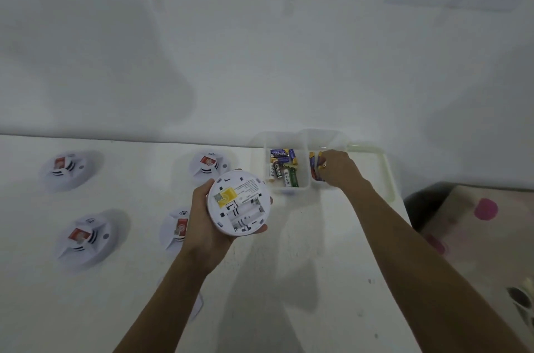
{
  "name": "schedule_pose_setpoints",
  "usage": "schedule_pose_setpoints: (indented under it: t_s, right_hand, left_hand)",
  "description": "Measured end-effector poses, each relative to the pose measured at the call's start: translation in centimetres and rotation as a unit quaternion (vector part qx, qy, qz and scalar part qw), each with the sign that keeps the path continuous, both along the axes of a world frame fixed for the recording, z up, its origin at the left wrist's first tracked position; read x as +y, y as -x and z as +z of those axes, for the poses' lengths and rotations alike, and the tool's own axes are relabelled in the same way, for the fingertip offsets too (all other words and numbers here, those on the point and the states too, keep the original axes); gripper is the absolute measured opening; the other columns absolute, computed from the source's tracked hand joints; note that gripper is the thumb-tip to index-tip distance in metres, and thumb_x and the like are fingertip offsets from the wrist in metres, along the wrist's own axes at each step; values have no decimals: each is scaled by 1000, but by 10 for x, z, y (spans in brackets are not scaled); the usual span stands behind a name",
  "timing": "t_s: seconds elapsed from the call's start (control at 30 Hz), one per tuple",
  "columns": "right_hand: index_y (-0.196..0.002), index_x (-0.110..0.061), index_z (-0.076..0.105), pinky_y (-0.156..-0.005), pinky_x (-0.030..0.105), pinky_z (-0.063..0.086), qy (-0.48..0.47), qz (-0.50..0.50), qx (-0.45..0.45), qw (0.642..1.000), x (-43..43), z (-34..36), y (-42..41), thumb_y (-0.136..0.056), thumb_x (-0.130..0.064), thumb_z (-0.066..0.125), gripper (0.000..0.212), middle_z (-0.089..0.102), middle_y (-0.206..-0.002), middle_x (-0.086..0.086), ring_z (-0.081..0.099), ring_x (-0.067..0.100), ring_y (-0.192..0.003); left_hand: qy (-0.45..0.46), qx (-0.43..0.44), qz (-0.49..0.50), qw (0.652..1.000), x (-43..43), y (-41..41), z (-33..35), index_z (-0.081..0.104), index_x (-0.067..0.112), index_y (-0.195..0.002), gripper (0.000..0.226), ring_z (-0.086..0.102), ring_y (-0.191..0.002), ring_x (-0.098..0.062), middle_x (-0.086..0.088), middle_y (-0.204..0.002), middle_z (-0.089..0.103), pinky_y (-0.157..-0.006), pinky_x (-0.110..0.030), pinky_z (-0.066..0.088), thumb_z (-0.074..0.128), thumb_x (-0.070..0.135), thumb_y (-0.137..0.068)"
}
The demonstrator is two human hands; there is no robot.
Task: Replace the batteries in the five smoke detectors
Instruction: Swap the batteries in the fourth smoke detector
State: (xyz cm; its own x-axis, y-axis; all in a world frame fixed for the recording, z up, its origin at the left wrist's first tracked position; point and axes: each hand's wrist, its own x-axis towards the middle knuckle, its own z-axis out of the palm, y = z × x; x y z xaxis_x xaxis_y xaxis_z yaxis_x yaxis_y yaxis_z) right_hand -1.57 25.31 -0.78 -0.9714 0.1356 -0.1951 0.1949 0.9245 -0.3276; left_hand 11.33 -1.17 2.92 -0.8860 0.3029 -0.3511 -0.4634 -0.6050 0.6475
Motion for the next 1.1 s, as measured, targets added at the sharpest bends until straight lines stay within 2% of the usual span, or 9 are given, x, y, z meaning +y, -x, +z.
schedule_pose_setpoints:
  t_s: [0.17,0.3,0.4,0.53,0.63,0.73,0.8,0.93,1.1]
  right_hand:
    - [-95,-8,66,-66,29,46,6,6,48,999,4,3,3,-85,-11,55,15,64,-99,12,61,27,-80]
    - [-109,-8,62,-79,36,51,22,30,134,990,-6,15,7,-92,-13,51,22,61,-105,13,60,28,-91]
    - [-113,-5,61,-82,34,50,43,68,167,983,-25,22,9,-93,-10,50,23,63,-105,14,60,27,-94]
    - [-118,-4,60,-81,35,52,69,109,116,985,-54,22,9,-92,-7,51,27,66,-101,15,63,29,-90]
    - [-112,-2,61,-73,36,53,48,126,60,989,-72,14,10,-91,-8,52,24,65,-100,18,63,33,-83]
    - [-105,-3,59,-61,28,44,25,122,16,992,-83,5,12,-90,-12,54,18,58,-95,13,56,27,-77]
    - [-107,-4,57,-59,24,37,24,117,-1,993,-89,2,14,-91,-12,56,18,52,-91,9,50,23,-76]
    - [-111,-5,57,-68,26,41,40,106,-5,994,-93,-3,16,-87,-9,62,25,61,-99,12,57,26,-84]
    - [-87,-6,55,-58,25,36,60,85,20,994,-92,-6,21,-84,-7,56,4,54,-80,6,49,21,-72]
  left_hand:
    - [-16,-11,2,1000,-3,0,-1,51,12,-136,63,60,-113,-42,-17,-129,62,-75,-51,56,32,51,-89]
    - [-21,-22,12,999,-5,0,-3,52,14,-134,61,60,-114,-43,-17,-129,62,-77,-53,56,31,50,-91]
    - [-21,-25,18,999,-7,1,-4,52,13,-135,60,60,-114,-43,-16,-129,62,-78,-54,56,30,49,-93]
    - [-14,-22,26,999,-11,1,-5,51,12,-135,59,60,-114,-42,-16,-128,62,-77,-54,56,24,48,-97]
    - [-6,-29,31,999,-15,1,-5,51,12,-136,61,60,-114,-42,-17,-129,62,-75,-52,56,26,50,-95]
    - [-13,-27,37,999,-17,2,-3,65,14,-123,61,64,-108,-41,-16,-123,65,-71,-49,58,31,51,-89]
    - [-11,-25,42,999,-18,2,-2,65,14,-121,61,64,-107,-41,-16,-123,66,-71,-49,58,34,52,-85]
    - [-6,-30,49,998,-23,2,-5,50,11,-136,65,62,-111,-42,-17,-128,63,-71,-49,57,28,52,-91]
    - [-19,-34,57,998,-26,3,-7,57,15,-127,58,65,-105,-41,-16,-123,65,-70,-49,58,24,50,-95]
